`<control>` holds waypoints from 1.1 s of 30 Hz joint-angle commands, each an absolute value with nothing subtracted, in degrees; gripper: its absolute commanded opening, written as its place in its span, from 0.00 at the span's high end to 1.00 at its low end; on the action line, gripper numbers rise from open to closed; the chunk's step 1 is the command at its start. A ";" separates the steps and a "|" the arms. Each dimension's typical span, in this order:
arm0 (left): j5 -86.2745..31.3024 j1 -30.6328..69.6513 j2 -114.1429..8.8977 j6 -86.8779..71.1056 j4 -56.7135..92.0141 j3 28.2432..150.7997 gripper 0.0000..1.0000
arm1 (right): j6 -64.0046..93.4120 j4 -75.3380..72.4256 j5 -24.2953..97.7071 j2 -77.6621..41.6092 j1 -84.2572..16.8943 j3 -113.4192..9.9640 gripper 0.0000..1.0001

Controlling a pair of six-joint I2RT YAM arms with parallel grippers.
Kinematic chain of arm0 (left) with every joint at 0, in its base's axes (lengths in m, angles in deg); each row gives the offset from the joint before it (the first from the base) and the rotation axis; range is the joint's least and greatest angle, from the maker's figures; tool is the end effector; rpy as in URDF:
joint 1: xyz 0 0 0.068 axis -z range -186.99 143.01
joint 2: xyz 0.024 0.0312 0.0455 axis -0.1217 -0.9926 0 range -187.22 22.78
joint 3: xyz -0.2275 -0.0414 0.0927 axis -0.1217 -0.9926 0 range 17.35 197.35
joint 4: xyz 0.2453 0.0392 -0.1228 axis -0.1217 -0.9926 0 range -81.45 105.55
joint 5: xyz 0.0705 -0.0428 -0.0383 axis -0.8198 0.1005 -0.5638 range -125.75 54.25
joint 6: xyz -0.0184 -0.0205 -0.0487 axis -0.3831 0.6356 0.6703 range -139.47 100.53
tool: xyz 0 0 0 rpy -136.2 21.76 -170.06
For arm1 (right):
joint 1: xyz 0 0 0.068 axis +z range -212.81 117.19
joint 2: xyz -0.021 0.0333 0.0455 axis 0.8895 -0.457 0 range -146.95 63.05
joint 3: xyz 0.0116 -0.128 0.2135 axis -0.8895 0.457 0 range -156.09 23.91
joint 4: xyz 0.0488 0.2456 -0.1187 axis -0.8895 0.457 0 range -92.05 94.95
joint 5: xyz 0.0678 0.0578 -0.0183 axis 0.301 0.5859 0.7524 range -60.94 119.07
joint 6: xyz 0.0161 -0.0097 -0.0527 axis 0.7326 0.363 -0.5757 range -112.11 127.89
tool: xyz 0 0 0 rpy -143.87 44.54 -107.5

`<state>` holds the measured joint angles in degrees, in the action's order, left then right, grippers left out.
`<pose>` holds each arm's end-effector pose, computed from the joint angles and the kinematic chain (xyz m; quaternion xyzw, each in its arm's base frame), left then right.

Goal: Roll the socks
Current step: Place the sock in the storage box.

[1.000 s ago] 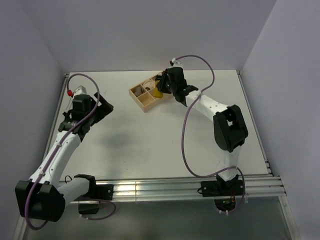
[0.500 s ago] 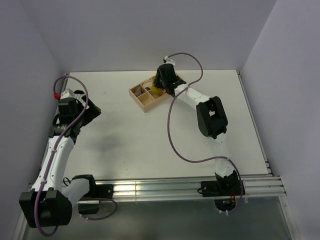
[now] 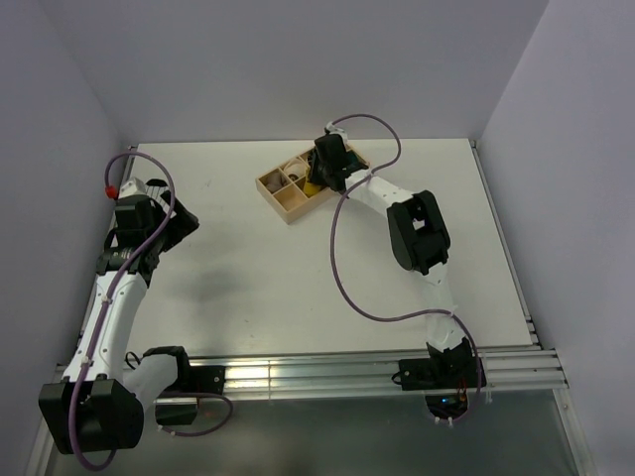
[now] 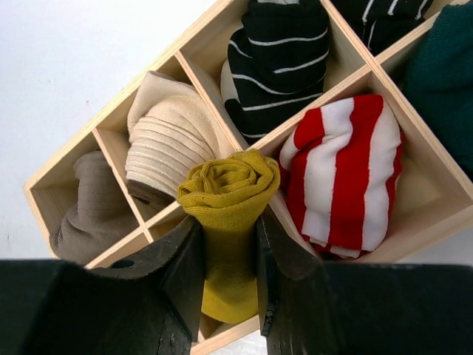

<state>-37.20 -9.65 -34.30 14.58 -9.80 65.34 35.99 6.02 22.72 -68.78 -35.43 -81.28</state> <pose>0.2503 0.0126 0.2687 -0.2842 0.8378 -0.1153 0.4517 0.4752 0.2413 0.1642 0.0313 0.8843 0.1722 0.4328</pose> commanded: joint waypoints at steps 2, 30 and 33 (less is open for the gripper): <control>-38.12 -10.07 -32.76 13.49 -9.68 65.08 0.08 | 37.06 17.09 23.53 -69.04 -35.74 -85.60 1.00; -36.27 -12.00 -33.64 13.93 -8.80 64.46 0.09 | 37.16 36.00 27.22 -73.61 -34.68 -86.84 1.00; -36.27 -12.26 -33.99 13.93 -8.80 64.37 0.09 | 36.72 38.99 27.31 -74.58 -34.33 -88.33 1.00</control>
<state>-37.05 -11.77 -34.27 14.60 -9.77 64.55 37.98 24.52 25.93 -69.67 -35.30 -88.38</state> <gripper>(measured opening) 0.910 0.344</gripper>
